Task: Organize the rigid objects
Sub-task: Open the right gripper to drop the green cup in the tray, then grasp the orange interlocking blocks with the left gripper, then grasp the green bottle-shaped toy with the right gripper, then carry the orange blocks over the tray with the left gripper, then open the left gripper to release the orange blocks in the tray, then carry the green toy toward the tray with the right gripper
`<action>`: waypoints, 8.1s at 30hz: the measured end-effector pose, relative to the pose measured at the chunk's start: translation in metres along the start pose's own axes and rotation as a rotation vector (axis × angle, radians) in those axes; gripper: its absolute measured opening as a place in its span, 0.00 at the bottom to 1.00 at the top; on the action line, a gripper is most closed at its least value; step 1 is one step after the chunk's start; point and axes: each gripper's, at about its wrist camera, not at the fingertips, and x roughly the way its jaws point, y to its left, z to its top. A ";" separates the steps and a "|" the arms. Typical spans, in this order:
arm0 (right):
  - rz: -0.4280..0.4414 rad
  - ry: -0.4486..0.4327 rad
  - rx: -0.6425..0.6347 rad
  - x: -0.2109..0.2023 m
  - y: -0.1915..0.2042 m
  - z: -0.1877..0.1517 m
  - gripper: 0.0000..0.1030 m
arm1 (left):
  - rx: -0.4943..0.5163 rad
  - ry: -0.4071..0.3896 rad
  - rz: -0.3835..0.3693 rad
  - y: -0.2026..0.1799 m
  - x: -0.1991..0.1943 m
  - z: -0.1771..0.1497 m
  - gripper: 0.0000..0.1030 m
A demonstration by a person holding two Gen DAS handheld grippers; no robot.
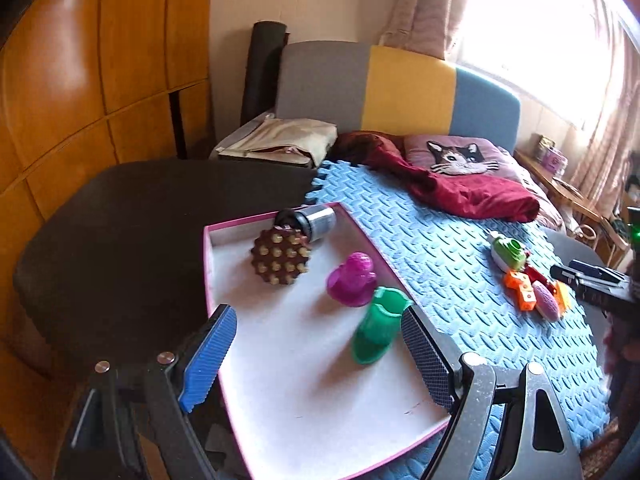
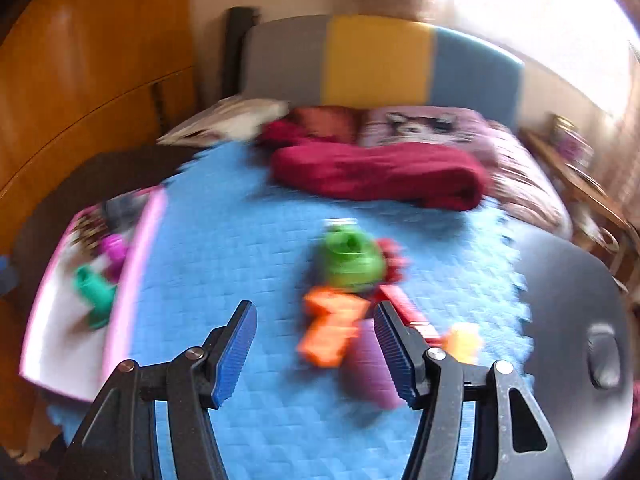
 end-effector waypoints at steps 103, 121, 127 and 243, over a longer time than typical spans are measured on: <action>0.263 0.171 0.110 0.067 -0.022 0.049 0.34 | 0.295 0.175 -0.389 -0.205 0.122 -0.038 0.40; 0.216 0.301 -0.073 0.130 0.008 0.071 0.51 | 0.271 0.179 -0.409 -0.202 0.122 -0.038 0.40; 0.162 0.336 -0.089 0.145 0.016 0.062 0.52 | 0.272 0.179 -0.407 -0.202 0.122 -0.038 0.40; 0.144 0.076 -0.195 0.098 0.029 -0.003 0.51 | -0.062 0.007 0.059 0.025 0.016 0.004 0.66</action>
